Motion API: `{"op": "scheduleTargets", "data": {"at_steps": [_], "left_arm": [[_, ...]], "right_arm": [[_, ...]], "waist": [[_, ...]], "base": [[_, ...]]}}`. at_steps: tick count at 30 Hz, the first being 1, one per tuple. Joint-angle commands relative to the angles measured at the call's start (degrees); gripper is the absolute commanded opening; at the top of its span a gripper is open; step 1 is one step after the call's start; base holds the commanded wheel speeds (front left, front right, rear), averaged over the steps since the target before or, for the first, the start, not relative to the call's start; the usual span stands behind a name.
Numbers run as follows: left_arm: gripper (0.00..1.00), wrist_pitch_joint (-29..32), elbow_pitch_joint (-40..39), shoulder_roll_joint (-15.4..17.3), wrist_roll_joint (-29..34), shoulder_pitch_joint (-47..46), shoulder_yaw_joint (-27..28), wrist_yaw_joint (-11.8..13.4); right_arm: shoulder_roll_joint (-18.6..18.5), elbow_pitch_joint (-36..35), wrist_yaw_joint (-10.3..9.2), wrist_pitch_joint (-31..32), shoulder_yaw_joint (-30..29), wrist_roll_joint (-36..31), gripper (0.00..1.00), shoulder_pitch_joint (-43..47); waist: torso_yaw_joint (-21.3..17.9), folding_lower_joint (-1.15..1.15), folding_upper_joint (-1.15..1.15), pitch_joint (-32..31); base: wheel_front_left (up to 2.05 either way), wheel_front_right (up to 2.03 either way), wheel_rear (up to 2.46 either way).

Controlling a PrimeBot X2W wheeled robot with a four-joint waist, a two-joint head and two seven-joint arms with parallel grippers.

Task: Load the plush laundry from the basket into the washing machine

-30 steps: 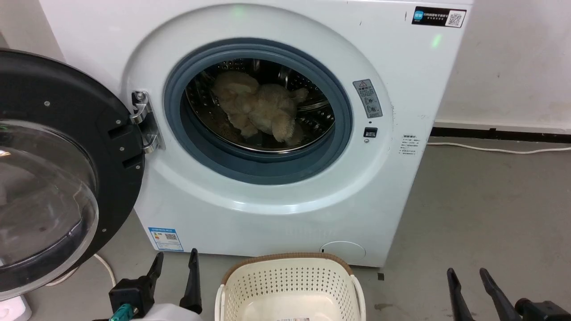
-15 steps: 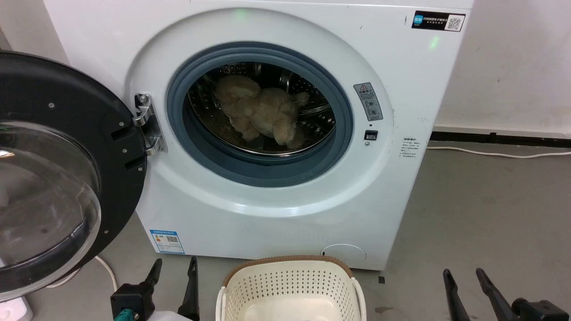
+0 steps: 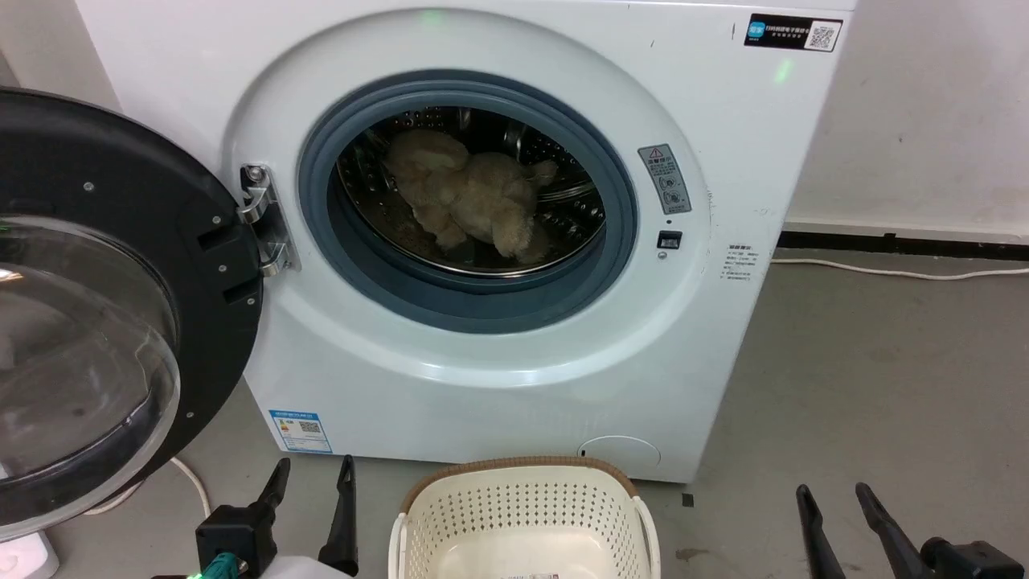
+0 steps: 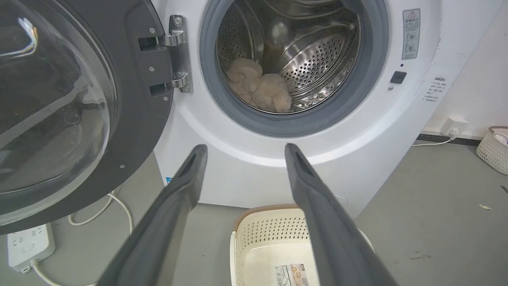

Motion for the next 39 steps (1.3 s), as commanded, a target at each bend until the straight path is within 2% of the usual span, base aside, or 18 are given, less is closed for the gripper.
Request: {"op": "scheduleTargets", "data": {"at_steps": [1,8,9,39], "left_arm": [[1.0,0.0,-0.3,0.0,-0.4,-0.1,-0.1,0.2],[1.0,-0.3,0.0,0.2,-0.9,-0.3,0.1,0.1],[0.0,-0.1,0.0,0.1,-0.6,0.0,0.1,0.0],[0.0,0.7,0.5,-2.8,3.9,-1.0,3.4,-2.8]], "right_arm": [[-0.1,-0.4,0.05,0.2,0.1,0.1,1.0,0.5],[-0.1,-0.3,0.05,0.3,0.1,0.2,1.0,0.5],[0.0,0.0,0.0,0.0,0.0,0.0,0.0,0.0],[0.0,0.6,0.01,0.9,0.3,-2.5,0.0,-2.5]], "waist": [[0.0,0.0,0.0,0.0],[-0.1,0.0,0.0,0.1],[-0.1,0.0,0.0,0.1],[-0.3,0.0,0.0,1.0]], "base": [[0.0,0.0,0.0],[0.0,0.0,0.0],[0.0,0.0,0.0],[0.0,0.0,0.0]]}}
